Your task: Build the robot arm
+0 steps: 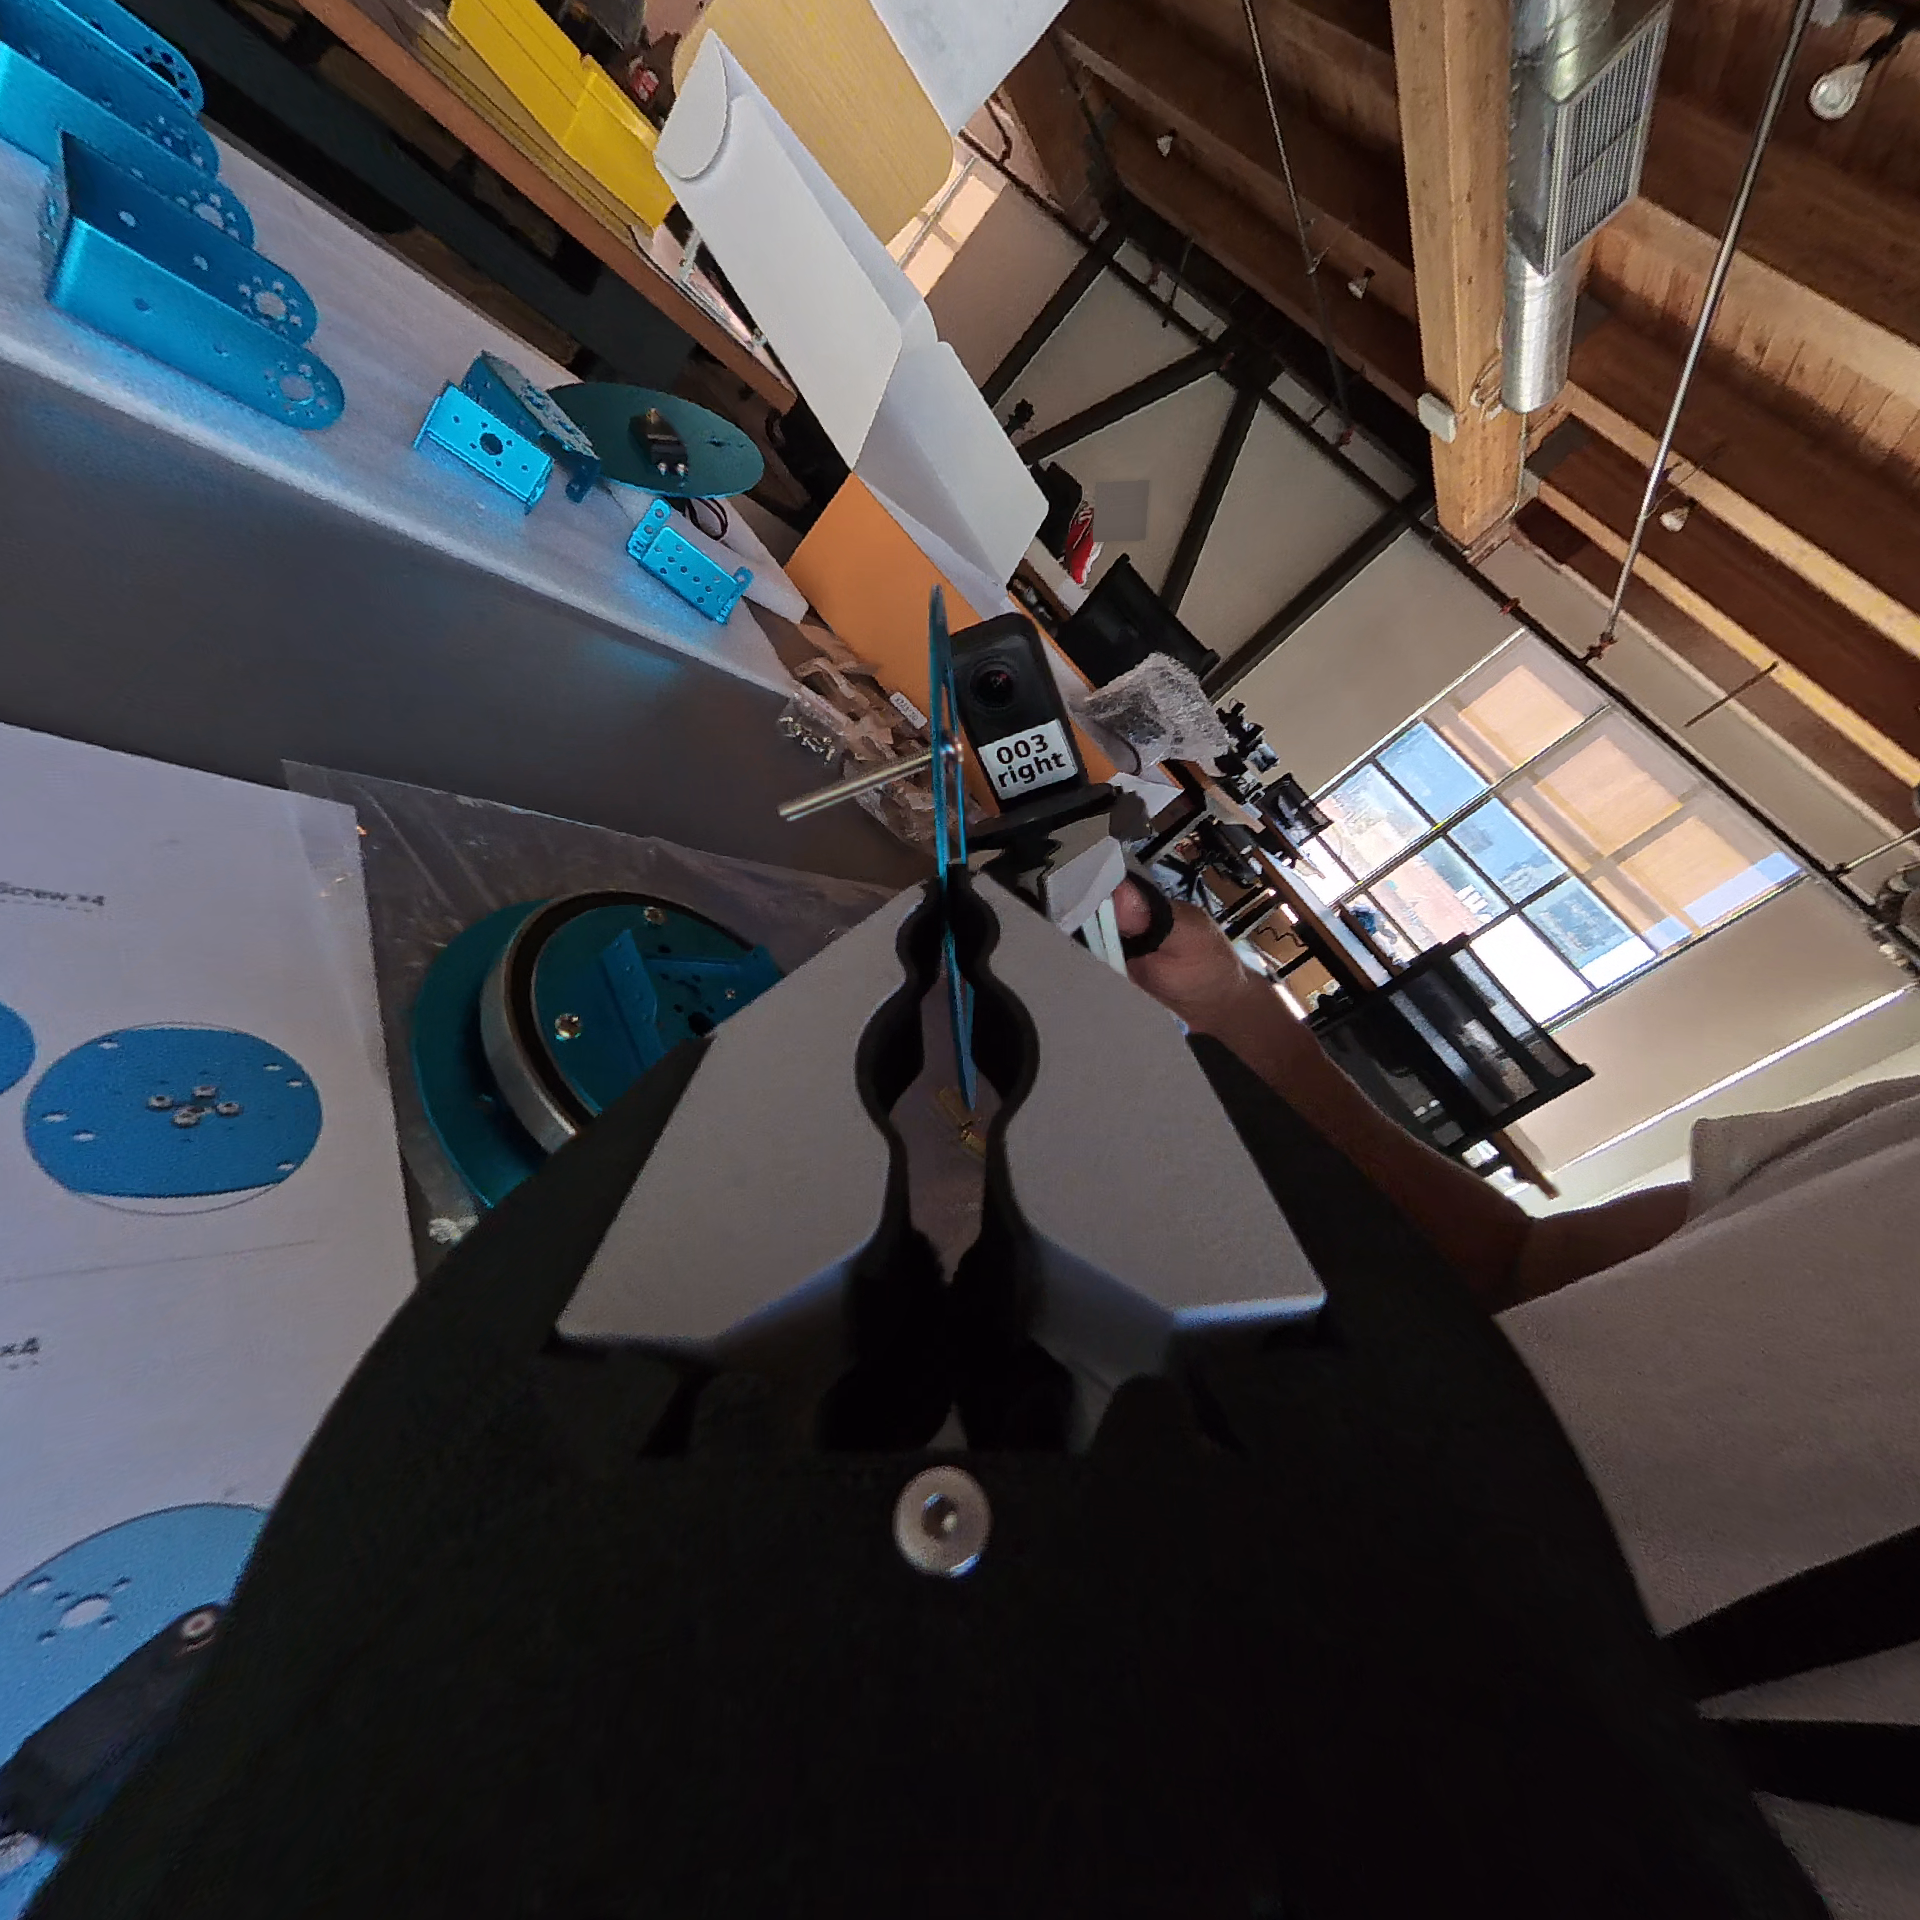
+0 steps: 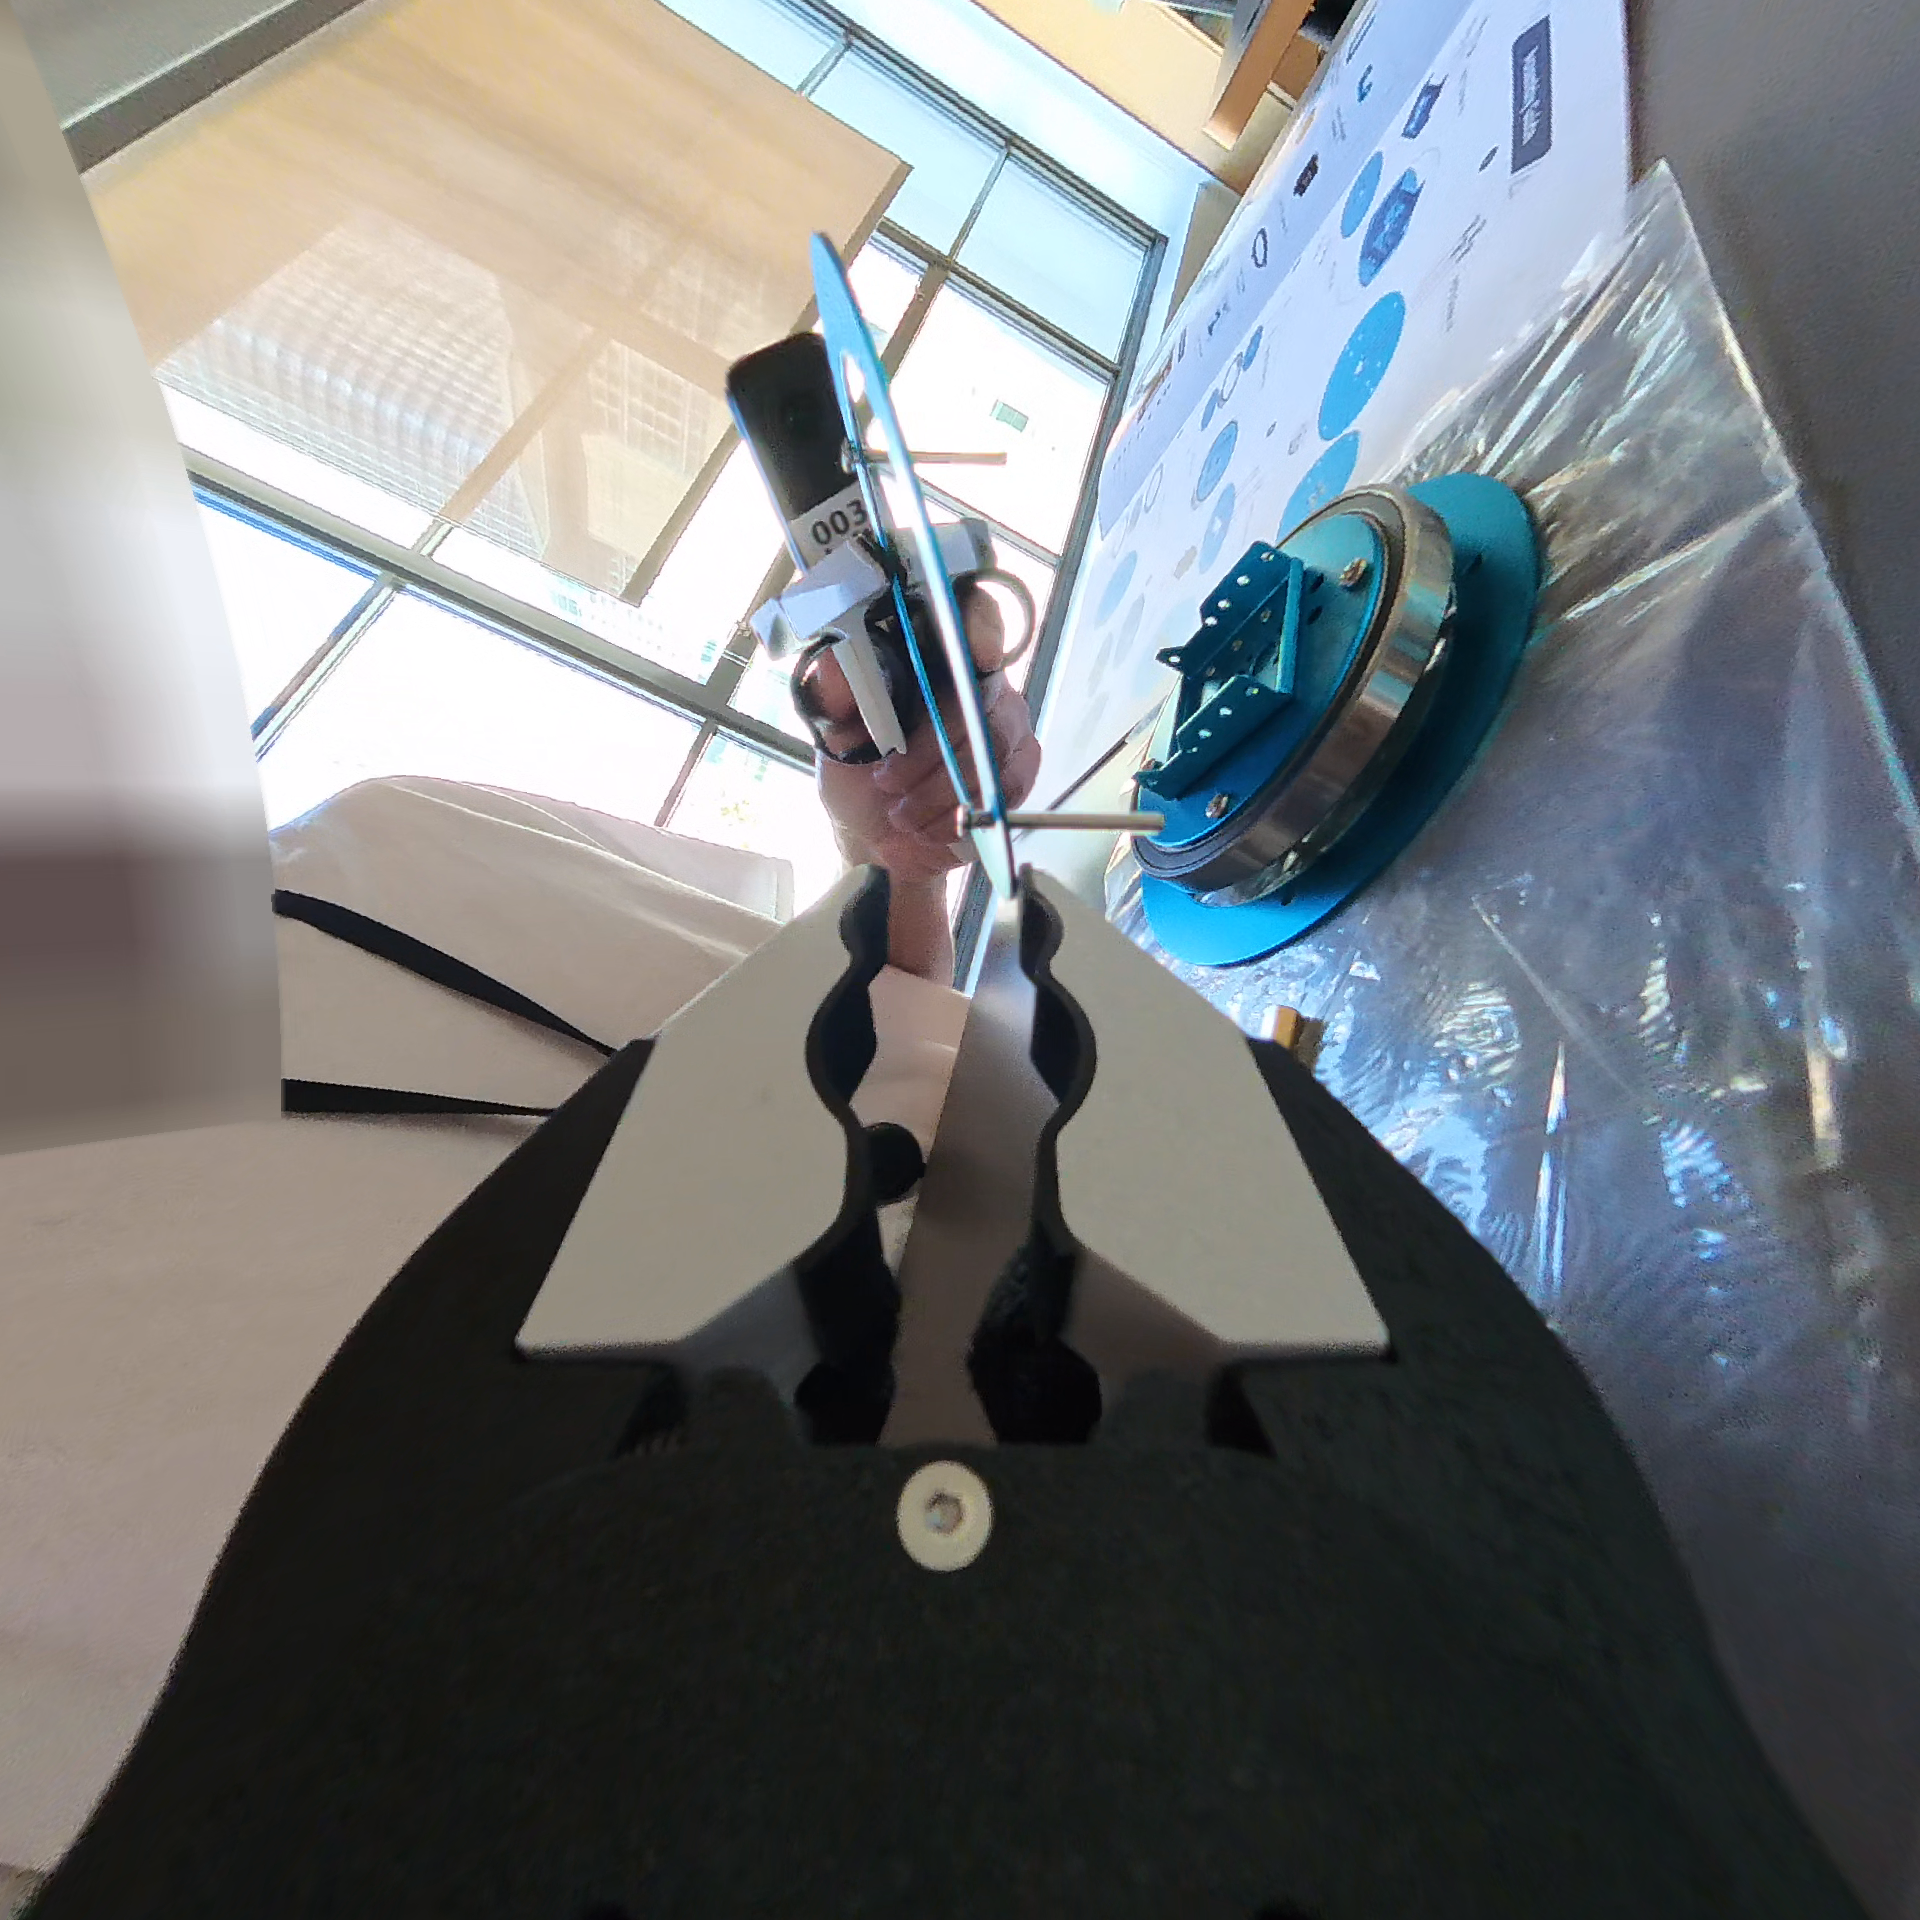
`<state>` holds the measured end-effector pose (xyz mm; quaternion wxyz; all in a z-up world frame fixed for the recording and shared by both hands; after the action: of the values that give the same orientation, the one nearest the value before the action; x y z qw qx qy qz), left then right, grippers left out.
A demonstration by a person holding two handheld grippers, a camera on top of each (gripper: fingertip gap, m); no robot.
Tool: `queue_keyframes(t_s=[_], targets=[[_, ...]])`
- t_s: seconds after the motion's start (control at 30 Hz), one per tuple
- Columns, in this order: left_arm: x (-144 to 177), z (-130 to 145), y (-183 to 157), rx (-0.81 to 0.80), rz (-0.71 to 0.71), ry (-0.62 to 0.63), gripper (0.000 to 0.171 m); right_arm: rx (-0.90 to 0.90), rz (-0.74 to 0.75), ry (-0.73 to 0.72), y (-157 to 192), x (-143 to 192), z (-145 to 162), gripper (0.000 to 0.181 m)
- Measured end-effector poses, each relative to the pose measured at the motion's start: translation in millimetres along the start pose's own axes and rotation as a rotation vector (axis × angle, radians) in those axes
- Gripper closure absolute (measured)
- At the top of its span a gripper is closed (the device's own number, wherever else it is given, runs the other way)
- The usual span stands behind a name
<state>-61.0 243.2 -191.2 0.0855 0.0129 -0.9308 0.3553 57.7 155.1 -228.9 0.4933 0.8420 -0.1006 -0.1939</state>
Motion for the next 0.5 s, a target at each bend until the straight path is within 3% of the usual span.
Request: queue_keyframes(t_s=[0.23, 0.37, 0.5], targets=[[-0.6, -3.6, -4.7, -0.089, -0.02, -0.009, 0.171, -0.003, 0.013, -0.048, -1.3, 3.5, -5.8, 0.154], [-4.1, -3.0, -7.5, -0.172, -0.062, -0.007, 0.171, 0.086, 0.268, -0.037, -11.8, 15.4, -7.1, 0.158], [-10.2, -1.5, -11.7, -0.23, -0.105, 0.009, 0.171, 0.395, 0.586, 0.006, -1.6, 16.9, -6.4, 0.157]])
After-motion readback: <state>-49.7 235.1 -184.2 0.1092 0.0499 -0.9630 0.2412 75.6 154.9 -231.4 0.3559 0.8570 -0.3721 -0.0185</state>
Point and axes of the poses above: each gripper's, where its closed fingertips meet, x back along the fingers, z out of its underside, y = z × x across the jaws, the point moved 4 cm from there along x, back along the fingers, and after that the axes turned 14 degrees about -z, right-handed, at the moved point
